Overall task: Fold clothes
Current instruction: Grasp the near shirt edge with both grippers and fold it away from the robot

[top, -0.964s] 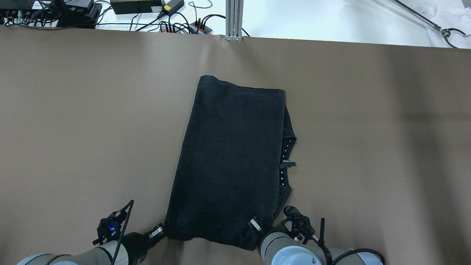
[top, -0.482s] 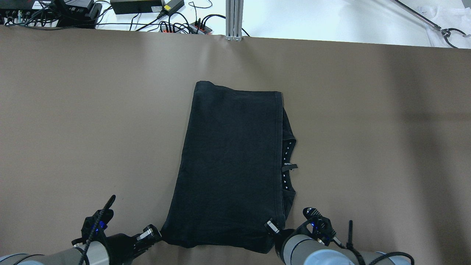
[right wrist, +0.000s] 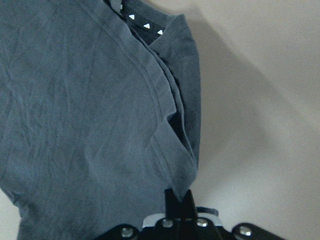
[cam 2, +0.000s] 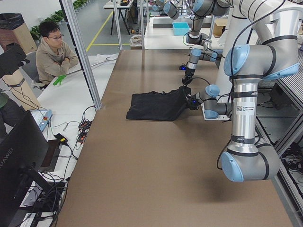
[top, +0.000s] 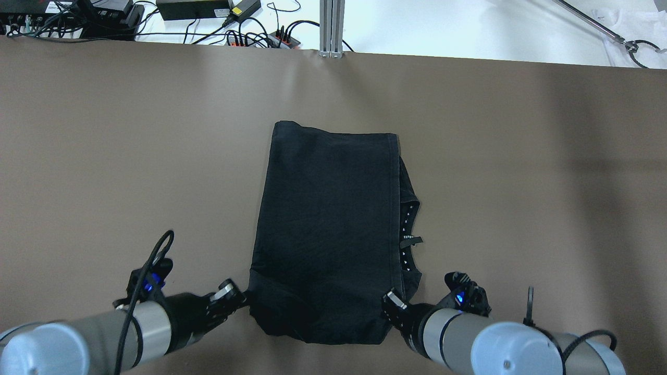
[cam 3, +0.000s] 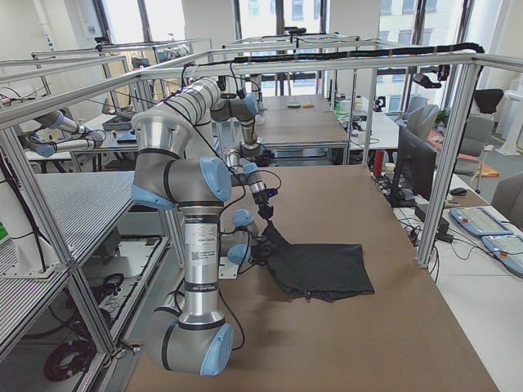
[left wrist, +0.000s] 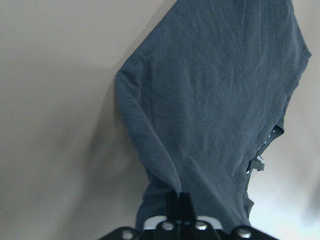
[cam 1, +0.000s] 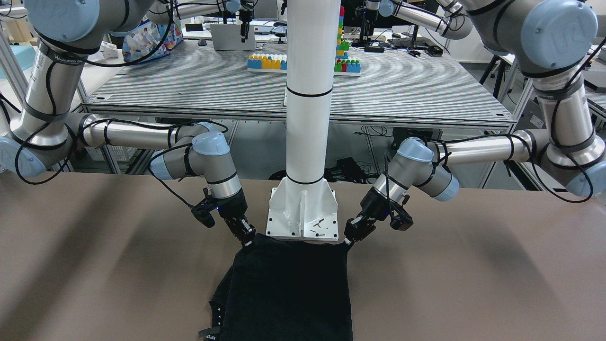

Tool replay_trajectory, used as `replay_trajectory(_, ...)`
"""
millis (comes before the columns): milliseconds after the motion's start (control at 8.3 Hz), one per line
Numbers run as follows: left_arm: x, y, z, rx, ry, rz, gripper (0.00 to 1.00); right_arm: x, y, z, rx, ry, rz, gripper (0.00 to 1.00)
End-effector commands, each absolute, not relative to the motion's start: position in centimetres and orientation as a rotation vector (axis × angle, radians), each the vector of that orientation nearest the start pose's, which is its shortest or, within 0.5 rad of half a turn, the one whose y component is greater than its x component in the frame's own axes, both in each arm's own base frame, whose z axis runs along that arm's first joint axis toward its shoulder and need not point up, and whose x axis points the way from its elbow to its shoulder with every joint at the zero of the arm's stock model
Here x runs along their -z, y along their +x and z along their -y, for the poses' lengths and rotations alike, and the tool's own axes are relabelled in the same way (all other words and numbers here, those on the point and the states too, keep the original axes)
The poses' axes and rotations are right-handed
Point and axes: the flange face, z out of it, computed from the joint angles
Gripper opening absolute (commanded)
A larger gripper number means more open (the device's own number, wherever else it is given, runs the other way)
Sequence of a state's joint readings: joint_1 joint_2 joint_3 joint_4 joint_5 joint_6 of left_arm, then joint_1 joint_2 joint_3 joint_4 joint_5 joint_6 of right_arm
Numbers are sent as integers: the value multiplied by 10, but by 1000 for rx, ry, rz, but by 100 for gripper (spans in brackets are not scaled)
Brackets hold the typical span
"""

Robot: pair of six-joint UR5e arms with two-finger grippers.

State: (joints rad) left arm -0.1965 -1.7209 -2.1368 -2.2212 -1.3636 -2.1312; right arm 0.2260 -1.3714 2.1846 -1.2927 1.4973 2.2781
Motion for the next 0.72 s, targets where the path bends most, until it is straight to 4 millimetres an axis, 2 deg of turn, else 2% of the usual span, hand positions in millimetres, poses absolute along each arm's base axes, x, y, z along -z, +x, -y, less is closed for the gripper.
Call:
replay_trajectory(0,-194,428,372,861,-87,-1336,0,-234,-412,347,-882,-216,1128,0)
replay_trajectory(120,-195,422,422,888,-95,-1309,0,-241,-405,398,-920,-159,1107,0)
replay_trajectory(361,-198,412,506,931,-83,-1264,0,-232,-422,480,-957,-184,1073,0)
replay_trajectory(482,-209,418,539,951,-69,-1220,0,-231,-427,521,-952,-158,1047,0)
replay_trajectory(602,-211,433,578,974,-64,-1178,0,-239,-426,565,-931,-140,1007,0)
